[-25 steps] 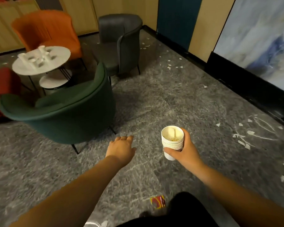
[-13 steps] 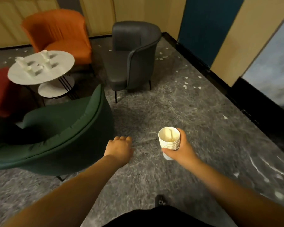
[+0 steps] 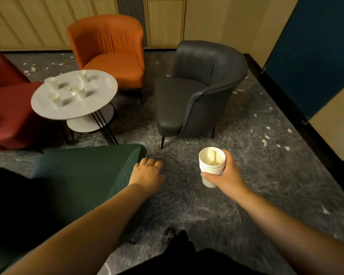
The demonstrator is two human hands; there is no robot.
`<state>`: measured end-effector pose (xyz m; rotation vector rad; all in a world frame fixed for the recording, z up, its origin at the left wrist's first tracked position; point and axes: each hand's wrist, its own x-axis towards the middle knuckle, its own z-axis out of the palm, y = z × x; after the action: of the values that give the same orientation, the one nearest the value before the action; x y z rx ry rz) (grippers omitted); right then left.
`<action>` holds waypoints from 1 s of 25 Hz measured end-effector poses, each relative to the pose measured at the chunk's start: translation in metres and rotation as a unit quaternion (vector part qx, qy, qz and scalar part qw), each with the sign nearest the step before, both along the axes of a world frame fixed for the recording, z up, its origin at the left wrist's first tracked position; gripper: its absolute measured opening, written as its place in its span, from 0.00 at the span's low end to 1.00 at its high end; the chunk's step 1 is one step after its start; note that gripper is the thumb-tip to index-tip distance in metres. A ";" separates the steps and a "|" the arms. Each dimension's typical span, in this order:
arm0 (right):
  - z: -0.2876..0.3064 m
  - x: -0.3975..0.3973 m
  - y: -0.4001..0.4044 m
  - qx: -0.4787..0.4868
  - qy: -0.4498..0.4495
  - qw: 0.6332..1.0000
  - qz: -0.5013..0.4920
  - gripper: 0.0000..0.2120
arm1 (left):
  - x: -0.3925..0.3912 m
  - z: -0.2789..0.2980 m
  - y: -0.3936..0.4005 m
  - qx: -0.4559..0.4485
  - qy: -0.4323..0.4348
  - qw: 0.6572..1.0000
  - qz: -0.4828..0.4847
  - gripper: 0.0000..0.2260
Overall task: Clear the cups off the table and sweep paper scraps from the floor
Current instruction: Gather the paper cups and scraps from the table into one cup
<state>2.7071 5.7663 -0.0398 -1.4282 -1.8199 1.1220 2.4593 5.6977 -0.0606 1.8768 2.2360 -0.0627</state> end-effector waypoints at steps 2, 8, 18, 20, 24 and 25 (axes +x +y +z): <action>0.007 -0.025 0.049 -0.005 0.000 1.000 0.008 0.38 | -0.030 0.003 0.052 -0.012 0.004 1.000 0.010 0.24; 0.018 -0.106 0.194 0.010 -0.008 1.000 0.029 0.38 | -0.108 0.005 0.180 -0.025 0.006 0.999 0.037 0.25; 0.006 -0.300 0.464 0.000 -0.028 0.977 0.213 0.38 | -0.252 -0.016 0.355 -0.007 -0.014 0.970 0.243 0.24; 0.005 -0.349 0.498 -0.008 -0.043 0.966 0.256 0.38 | -0.282 -0.016 0.366 -0.003 -0.024 0.954 0.299 0.24; -0.003 -0.444 0.531 -0.024 -0.047 0.943 0.327 0.38 | -0.338 -0.023 0.359 -0.002 -0.038 0.913 0.406 0.23; -0.007 -0.467 0.535 -0.026 -0.049 0.938 0.342 0.38 | -0.353 -0.026 0.356 -0.005 -0.042 0.904 0.426 0.23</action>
<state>2.2404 6.3015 -0.0470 -0.8865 -2.4685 1.4428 2.1068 6.0537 -0.0865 0.7300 2.7542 0.1464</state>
